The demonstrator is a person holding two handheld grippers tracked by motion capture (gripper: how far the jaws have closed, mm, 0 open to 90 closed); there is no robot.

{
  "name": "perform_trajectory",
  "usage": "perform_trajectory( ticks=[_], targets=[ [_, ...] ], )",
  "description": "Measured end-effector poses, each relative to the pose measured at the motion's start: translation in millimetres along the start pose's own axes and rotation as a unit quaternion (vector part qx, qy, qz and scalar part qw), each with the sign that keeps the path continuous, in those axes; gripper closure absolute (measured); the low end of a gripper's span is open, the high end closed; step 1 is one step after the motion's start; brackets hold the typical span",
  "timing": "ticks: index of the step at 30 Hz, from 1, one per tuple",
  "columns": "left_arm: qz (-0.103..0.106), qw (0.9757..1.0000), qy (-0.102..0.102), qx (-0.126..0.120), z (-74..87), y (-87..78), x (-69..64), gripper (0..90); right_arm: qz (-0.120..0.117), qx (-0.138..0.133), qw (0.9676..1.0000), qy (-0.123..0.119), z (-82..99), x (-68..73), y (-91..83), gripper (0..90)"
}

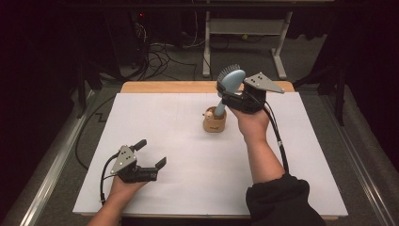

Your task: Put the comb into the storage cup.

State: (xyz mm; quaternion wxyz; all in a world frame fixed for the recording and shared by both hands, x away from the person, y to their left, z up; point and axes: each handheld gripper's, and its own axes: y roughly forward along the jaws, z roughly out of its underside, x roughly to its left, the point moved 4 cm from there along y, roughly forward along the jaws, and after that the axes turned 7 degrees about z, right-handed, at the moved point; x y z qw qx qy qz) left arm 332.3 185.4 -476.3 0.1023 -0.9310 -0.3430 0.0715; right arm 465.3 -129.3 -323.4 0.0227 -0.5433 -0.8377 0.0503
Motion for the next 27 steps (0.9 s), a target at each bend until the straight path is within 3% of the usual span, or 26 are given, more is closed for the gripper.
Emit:
perform_trajectory(
  ticks=[27],
  targets=[
    [0.001, 1.0000, -0.004, 0.001, 0.3, -0.6, 0.5, 1.7, -0.009, 0.029, 0.9995, 0.011, 35.0, 11.5, 26.1, 20.9]
  ],
)
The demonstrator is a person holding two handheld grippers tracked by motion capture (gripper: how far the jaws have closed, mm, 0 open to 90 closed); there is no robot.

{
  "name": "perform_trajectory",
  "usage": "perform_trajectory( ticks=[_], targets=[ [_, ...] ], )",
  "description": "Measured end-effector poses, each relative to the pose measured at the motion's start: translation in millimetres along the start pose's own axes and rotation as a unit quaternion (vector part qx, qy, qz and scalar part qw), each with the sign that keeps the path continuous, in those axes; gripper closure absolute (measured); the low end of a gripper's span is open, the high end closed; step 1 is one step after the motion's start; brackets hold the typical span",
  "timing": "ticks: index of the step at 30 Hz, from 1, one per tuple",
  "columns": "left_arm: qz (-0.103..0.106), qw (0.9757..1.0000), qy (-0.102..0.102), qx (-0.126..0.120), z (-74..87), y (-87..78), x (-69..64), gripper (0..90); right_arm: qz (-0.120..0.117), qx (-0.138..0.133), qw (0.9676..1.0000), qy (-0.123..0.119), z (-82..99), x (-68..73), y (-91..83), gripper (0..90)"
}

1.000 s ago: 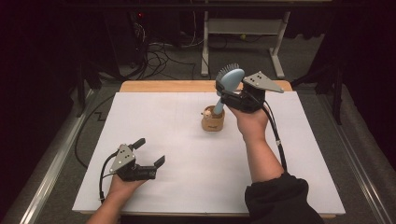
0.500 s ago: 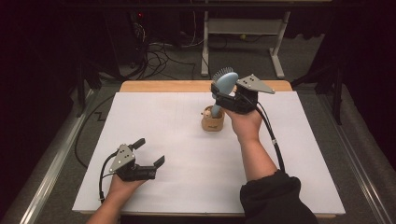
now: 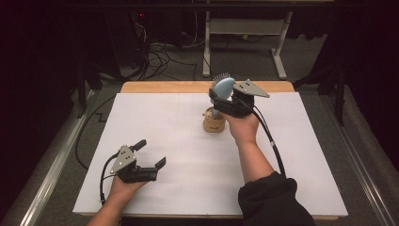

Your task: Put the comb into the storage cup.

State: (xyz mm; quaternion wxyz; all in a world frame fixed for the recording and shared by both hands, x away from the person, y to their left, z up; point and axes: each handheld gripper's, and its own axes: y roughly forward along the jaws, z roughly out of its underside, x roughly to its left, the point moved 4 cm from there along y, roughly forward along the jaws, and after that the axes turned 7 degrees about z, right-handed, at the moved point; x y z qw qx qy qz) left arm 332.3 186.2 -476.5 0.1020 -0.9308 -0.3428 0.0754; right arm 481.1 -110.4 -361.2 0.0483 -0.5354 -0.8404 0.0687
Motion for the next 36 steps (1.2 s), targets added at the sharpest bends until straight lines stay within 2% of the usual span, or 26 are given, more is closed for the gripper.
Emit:
perform_trajectory(
  ticks=[8, 36],
  targets=[
    [0.000, 1.0000, 0.000, 0.002, 0.5, -0.1, 0.1, 1.7, -0.002, 0.006, 1.0000, 0.005, 8.5, 1.3, 6.5, 20.9],
    [0.003, 1.0000, 0.000, 0.007, 1.2, 0.3, -0.6, 1.9, -0.010, 0.011, 0.9999, 0.005, 17.5, 5.2, 16.3, 20.6]
  ],
)
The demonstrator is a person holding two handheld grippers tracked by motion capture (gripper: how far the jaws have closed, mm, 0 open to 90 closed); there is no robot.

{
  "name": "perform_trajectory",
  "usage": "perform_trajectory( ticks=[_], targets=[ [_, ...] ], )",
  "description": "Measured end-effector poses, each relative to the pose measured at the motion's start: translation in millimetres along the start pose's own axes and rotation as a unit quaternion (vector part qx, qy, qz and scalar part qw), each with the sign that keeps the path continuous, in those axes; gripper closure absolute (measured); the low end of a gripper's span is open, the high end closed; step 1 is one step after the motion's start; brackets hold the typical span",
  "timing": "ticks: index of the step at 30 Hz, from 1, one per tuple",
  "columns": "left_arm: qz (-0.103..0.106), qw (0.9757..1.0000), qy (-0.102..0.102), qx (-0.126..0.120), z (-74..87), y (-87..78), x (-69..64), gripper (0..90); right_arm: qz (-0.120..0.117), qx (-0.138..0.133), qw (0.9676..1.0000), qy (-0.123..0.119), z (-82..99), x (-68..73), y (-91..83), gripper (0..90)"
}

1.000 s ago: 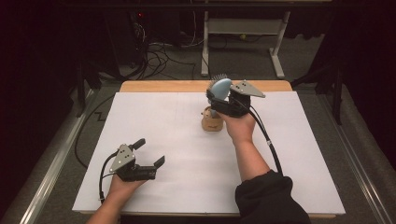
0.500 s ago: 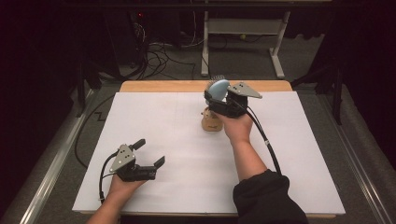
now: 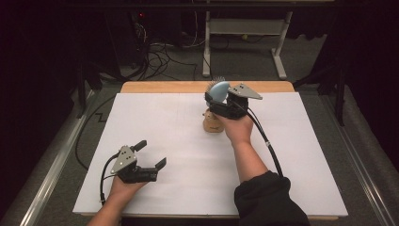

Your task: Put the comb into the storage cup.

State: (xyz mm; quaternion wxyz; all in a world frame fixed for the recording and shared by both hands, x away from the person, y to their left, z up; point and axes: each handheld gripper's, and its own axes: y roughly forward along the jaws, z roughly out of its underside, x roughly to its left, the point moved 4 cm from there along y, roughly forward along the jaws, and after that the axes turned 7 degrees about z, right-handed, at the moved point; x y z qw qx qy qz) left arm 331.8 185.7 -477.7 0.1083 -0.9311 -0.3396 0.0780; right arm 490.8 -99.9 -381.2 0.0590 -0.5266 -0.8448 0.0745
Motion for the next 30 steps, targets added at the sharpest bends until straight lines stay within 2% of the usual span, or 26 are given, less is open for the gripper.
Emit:
perform_trajectory(
  ticks=[14, 30],
  targets=[
    [0.003, 1.0000, 0.002, 0.001, 0.2, 0.8, -0.8, 2.5, 0.004, 0.017, 0.9996, 0.022, -1.2, -8.2, -1.7, 20.0],
    [0.004, 1.0000, 0.002, 0.005, 0.8, 1.3, -0.5, 3.0, 0.026, 0.022, 0.9992, 0.023, -3.9, -17.6, -4.5, 17.1]
  ],
)
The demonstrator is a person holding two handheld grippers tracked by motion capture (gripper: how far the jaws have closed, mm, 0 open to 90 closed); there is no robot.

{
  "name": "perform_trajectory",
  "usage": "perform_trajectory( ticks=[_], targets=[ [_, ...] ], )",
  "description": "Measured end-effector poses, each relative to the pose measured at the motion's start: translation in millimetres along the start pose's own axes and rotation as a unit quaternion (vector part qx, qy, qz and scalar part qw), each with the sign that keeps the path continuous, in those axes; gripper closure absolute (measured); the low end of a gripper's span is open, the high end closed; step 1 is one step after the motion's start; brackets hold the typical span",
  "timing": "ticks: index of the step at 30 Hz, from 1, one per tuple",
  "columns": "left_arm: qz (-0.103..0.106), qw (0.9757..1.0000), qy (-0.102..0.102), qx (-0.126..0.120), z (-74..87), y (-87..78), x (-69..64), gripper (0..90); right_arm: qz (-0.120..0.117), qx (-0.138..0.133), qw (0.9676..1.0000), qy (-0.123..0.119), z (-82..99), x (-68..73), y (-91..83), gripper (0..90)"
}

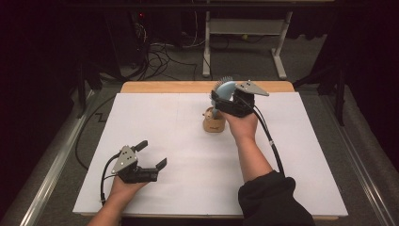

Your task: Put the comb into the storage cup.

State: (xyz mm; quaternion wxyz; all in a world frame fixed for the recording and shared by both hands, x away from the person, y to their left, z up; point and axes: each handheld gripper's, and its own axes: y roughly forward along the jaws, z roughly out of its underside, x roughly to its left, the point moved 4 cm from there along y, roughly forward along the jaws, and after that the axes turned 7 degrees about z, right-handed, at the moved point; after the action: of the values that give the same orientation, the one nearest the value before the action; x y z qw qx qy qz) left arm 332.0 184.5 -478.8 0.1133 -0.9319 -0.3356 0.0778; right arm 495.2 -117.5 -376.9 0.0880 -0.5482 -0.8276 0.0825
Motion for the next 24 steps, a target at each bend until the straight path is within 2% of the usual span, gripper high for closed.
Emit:
perform_trajectory(
  ticks=[10, 24],
  targets=[
    [0.000, 1.0000, 0.000, 0.000, -0.1, 0.0, -0.2, 3.3, 0.004, 0.009, 0.9999, 0.002, 1.2, -4.3, -0.7, 15.7],
    [0.001, 1.0000, 0.001, -0.001, -0.1, 0.6, -0.9, 3.5, 0.020, 0.022, 0.9994, 0.019, 5.3, -16.9, -5.2, 13.5]
  ],
)
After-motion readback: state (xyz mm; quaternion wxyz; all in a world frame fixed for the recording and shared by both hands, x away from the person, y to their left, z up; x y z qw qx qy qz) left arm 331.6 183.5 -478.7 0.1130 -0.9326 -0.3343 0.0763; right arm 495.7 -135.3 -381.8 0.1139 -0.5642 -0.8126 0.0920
